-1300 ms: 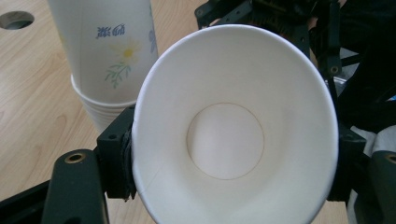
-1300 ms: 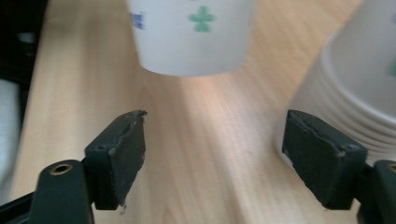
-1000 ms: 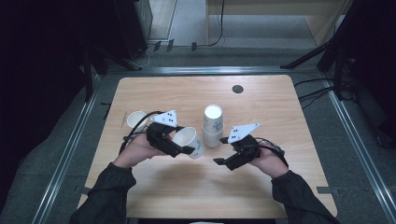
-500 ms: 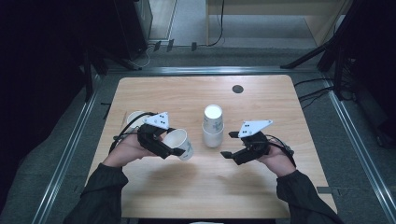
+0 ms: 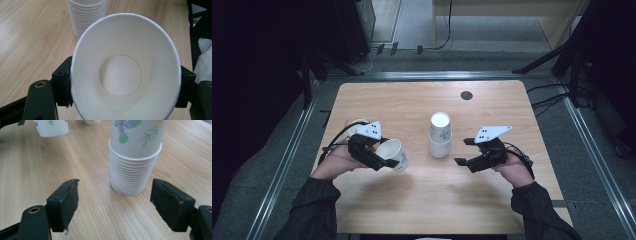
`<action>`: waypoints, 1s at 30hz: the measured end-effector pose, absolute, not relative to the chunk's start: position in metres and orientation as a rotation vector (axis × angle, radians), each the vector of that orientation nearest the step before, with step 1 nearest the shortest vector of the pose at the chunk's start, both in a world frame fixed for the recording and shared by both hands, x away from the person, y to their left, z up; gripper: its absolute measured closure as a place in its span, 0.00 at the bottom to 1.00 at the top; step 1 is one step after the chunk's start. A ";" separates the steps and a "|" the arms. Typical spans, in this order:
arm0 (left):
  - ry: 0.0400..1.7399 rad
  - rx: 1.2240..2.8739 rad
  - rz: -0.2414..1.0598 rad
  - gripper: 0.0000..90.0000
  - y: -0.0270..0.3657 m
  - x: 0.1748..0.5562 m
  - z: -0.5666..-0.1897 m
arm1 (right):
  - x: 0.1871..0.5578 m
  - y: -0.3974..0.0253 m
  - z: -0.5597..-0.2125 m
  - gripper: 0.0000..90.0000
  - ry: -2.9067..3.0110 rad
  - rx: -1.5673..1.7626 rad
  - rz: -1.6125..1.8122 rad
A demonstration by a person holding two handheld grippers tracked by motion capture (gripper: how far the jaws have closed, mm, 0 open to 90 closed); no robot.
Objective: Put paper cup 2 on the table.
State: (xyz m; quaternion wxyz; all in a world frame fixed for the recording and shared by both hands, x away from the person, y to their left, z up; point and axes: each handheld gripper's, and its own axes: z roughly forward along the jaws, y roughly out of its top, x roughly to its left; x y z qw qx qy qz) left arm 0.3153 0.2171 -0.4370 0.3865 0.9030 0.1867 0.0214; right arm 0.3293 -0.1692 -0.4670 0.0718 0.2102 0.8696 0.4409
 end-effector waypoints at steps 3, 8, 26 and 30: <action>0.489 2.303 0.057 0.28 0.225 0.316 -0.439 | 0.331 -0.173 -0.468 0.26 2.612 0.644 1.309; 0.518 2.305 0.053 0.27 0.236 0.315 -0.442 | 0.336 -0.179 -0.468 0.26 2.600 0.669 1.304; 0.597 2.331 0.078 0.27 0.276 0.306 -0.455 | 0.354 -0.201 -0.471 0.26 2.548 0.766 1.273; 0.636 2.345 0.086 0.27 0.283 0.307 -0.462 | 0.357 -0.202 -0.471 0.26 2.540 0.772 1.277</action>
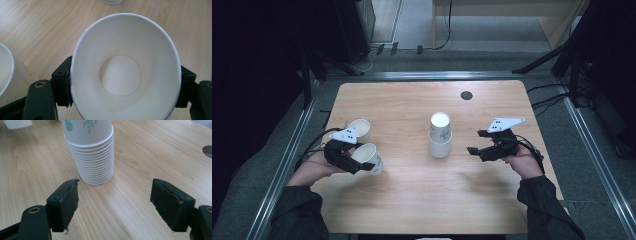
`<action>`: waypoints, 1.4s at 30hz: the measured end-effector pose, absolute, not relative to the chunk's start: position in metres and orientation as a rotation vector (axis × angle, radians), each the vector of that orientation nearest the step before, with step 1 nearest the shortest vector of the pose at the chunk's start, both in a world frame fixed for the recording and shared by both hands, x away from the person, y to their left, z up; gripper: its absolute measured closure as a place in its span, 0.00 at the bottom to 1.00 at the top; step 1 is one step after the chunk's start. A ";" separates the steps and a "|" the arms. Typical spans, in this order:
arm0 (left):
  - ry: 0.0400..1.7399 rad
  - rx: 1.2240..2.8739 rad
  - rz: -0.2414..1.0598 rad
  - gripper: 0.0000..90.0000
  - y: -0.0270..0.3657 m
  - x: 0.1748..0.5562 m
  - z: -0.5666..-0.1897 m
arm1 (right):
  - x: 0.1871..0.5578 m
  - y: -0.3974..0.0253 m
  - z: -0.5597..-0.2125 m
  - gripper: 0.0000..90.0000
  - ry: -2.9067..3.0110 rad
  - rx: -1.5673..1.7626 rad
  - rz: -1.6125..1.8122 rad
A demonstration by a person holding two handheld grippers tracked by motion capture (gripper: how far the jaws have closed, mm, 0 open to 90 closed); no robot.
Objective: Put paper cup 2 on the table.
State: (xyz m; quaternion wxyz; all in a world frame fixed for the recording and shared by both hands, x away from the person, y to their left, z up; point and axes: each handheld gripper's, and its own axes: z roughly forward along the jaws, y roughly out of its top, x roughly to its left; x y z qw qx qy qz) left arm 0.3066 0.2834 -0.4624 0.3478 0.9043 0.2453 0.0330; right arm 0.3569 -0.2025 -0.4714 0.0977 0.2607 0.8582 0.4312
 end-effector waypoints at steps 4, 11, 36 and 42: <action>0.689 2.359 0.085 0.27 0.289 0.310 -0.473 | 0.359 -0.203 -0.472 0.26 2.542 0.772 1.274; 0.761 2.392 0.127 0.27 0.296 0.315 -0.483 | 0.359 -0.203 -0.473 0.26 2.542 0.778 1.265; 0.826 2.374 0.052 0.14 0.293 0.319 -0.491 | 0.358 -0.201 -0.476 0.26 2.563 0.751 1.212; 0.841 2.354 0.040 0.14 0.297 0.318 -0.488 | 0.358 -0.200 -0.475 0.26 2.564 0.746 1.216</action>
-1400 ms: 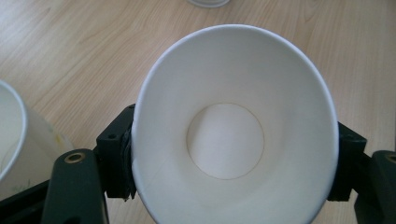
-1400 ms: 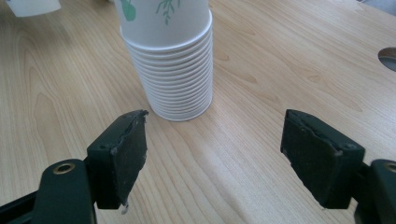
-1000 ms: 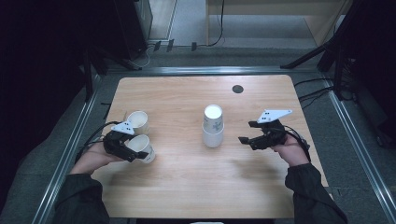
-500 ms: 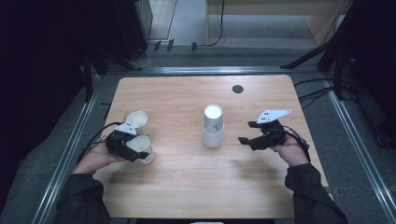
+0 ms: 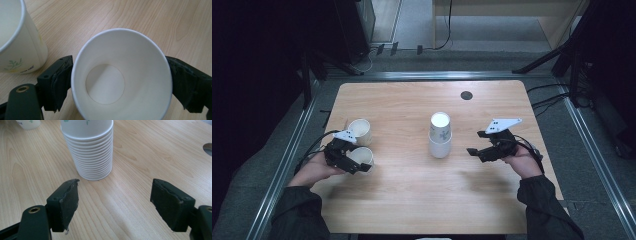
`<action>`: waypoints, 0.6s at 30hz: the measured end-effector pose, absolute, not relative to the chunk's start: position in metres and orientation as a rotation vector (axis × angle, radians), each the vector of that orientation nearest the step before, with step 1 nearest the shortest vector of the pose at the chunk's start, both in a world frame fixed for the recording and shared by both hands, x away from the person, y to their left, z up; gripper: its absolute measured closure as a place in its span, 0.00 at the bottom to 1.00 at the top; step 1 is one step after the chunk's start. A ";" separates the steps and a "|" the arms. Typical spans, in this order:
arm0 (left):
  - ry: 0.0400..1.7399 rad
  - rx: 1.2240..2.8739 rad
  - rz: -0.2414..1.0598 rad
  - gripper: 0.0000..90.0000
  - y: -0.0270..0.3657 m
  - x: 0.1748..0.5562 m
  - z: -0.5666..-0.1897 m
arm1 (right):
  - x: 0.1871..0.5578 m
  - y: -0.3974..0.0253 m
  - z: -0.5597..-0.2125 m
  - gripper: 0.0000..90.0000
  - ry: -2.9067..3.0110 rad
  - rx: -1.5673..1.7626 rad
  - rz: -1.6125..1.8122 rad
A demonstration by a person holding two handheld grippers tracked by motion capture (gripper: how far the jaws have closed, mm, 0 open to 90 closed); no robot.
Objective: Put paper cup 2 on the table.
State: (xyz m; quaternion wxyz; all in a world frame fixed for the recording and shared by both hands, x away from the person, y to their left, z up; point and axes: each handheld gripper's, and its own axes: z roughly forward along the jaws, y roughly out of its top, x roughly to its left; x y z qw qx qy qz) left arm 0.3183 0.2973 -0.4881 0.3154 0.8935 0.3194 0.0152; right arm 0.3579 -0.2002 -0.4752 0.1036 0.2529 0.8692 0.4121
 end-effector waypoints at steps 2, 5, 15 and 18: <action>0.848 2.343 0.036 0.14 0.299 0.318 -0.487 | 0.358 -0.201 -0.475 0.26 2.563 0.746 1.215; 0.845 2.341 0.033 0.14 0.300 0.318 -0.484 | 0.358 -0.200 -0.475 0.26 2.564 0.745 1.211; 0.834 2.330 0.053 0.14 0.300 0.315 -0.474 | 0.358 -0.200 -0.475 0.26 2.566 0.741 1.204; 0.839 2.324 0.052 0.14 0.299 0.315 -0.470 | 0.357 -0.199 -0.475 0.26 2.568 0.735 1.205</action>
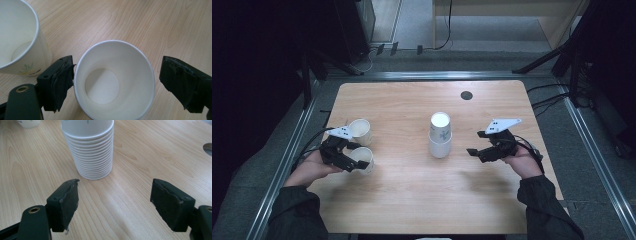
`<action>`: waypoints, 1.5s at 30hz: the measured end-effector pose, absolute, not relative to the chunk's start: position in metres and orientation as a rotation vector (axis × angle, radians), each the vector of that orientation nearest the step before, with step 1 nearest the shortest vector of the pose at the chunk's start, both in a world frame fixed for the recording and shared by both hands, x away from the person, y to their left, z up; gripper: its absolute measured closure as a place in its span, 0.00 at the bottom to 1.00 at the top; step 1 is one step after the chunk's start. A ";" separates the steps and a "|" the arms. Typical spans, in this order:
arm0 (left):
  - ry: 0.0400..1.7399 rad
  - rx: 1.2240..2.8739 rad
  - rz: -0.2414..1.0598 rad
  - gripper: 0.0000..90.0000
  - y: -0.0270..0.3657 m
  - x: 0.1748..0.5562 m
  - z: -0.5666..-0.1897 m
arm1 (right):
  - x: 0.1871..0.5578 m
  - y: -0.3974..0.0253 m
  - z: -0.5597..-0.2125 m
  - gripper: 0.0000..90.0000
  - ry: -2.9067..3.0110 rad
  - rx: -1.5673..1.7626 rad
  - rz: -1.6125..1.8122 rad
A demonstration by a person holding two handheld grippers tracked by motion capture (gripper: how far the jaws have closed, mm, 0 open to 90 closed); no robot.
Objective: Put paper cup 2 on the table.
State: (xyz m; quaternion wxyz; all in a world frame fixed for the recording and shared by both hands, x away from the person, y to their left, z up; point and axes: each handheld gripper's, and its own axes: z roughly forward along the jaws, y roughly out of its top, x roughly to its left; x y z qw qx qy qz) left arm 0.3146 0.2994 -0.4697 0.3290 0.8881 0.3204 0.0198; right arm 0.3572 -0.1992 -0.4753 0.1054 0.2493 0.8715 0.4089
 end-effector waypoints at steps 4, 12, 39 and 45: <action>0.834 2.319 0.042 0.14 0.301 0.314 -0.464 | 0.357 -0.199 -0.476 0.26 2.569 0.737 1.204; 0.855 2.249 0.090 0.14 0.300 0.315 -0.445 | 0.356 -0.199 -0.476 0.26 2.574 0.726 1.194; 0.757 2.270 0.074 0.15 0.217 0.327 -0.432 | 0.349 -0.200 -0.478 0.25 2.583 0.693 1.206; 0.824 2.195 0.063 0.15 0.200 0.328 -0.429 | 0.346 -0.199 -0.479 0.25 2.589 0.678 1.192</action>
